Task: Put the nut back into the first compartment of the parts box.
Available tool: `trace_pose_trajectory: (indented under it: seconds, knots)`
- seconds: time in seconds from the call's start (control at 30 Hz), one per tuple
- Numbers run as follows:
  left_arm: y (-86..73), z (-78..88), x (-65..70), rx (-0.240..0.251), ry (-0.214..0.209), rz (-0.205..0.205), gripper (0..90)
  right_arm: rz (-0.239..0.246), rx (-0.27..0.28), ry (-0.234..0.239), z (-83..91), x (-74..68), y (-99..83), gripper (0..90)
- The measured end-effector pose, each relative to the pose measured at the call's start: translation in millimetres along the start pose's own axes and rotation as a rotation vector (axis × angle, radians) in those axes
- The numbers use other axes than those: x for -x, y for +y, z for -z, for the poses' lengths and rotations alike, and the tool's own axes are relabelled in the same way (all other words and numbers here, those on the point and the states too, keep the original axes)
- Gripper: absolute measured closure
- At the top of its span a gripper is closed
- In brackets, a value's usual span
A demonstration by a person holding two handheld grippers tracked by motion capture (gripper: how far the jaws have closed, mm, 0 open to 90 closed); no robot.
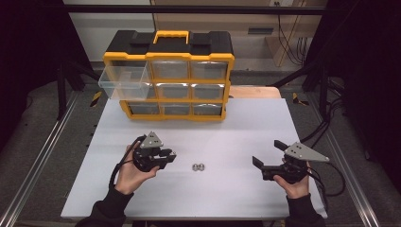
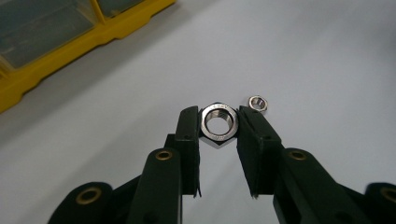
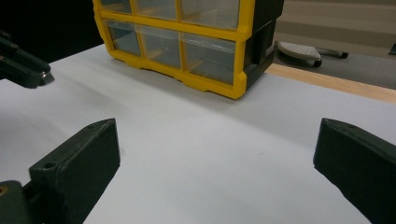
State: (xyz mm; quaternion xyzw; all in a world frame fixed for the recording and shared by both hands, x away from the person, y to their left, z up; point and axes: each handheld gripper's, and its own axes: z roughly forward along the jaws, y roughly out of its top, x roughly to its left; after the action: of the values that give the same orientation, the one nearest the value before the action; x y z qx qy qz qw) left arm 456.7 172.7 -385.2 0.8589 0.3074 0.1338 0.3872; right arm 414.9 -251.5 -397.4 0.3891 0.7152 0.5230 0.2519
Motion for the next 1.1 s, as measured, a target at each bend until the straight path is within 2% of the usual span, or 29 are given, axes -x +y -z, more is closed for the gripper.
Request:
trace_pose_trajectory:
  seconds: [0.1,0.47,0.73,1.1]
  knots:
    - [3.9,7.2,-2.2,0.016,0.01,0.006,69.4,0.0,-0.001,-0.003,-1.3,-0.5,-0.2,1.0]
    - [18.8,30.2,-9.0,0.01,0.038,-0.012,69.4,-0.002,-0.004,-0.003,-1.6,-0.4,-0.2,0.9]
    - [32.1,54.6,-17.1,0.038,0.067,-0.026,69.4,-0.002,-0.001,-0.003,-1.5,-0.1,0.0,1.0]
    - [47.2,77.5,-27.0,0.039,0.099,-0.016,69.4,-0.001,0.0,-0.003,-1.3,0.2,0.2,1.0]
